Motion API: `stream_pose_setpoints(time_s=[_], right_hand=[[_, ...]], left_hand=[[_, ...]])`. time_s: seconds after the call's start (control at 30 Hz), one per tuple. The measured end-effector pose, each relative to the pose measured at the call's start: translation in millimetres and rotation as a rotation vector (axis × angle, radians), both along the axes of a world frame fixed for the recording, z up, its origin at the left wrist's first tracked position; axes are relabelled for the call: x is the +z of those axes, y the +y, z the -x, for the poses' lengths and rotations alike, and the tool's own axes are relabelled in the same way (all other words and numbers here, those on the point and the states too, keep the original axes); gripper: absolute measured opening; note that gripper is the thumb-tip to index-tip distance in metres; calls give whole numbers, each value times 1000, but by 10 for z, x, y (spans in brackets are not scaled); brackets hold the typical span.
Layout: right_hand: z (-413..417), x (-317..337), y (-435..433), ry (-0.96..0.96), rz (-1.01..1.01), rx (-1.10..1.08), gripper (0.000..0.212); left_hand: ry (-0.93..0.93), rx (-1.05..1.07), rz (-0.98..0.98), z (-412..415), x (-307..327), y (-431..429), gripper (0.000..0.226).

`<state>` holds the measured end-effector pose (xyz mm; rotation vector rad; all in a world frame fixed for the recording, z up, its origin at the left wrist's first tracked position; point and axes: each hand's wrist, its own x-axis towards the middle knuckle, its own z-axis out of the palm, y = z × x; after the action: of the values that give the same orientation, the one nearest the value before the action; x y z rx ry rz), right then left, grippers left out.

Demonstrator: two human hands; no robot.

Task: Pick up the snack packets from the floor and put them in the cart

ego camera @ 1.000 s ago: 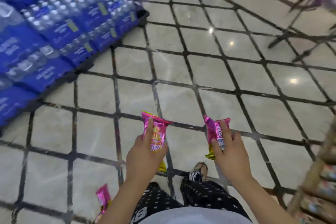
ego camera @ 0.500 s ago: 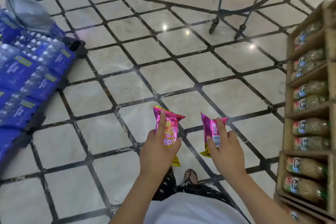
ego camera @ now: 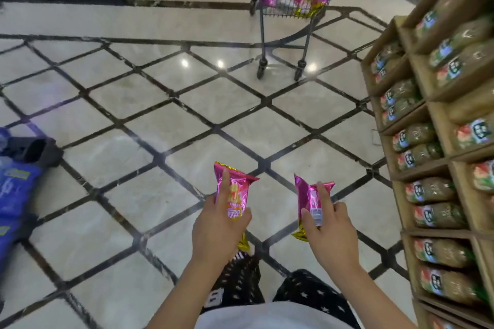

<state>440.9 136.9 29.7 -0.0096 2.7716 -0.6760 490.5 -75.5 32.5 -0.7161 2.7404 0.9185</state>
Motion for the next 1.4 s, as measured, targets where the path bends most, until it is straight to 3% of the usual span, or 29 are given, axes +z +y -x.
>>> stream_pose_setpoints(time_s=[0.33, 0.83, 1.17, 1.4], right_hand=[[1198, -55, -195, -35, -38, -190, 66], [4562, 131, 259, -18, -8, -143, 64], [6119, 15, -198, -90, 117, -264, 63], [7405, 183, -787, -83, 65, -308, 63]], left_hand=[[-68, -97, -1, 1482, -125, -433, 90], [22, -77, -12, 4579, 139, 23, 89], [-35, -80, -51, 6148, -93, -391, 91], [37, -116, -87, 7611, 76, -1024, 93]])
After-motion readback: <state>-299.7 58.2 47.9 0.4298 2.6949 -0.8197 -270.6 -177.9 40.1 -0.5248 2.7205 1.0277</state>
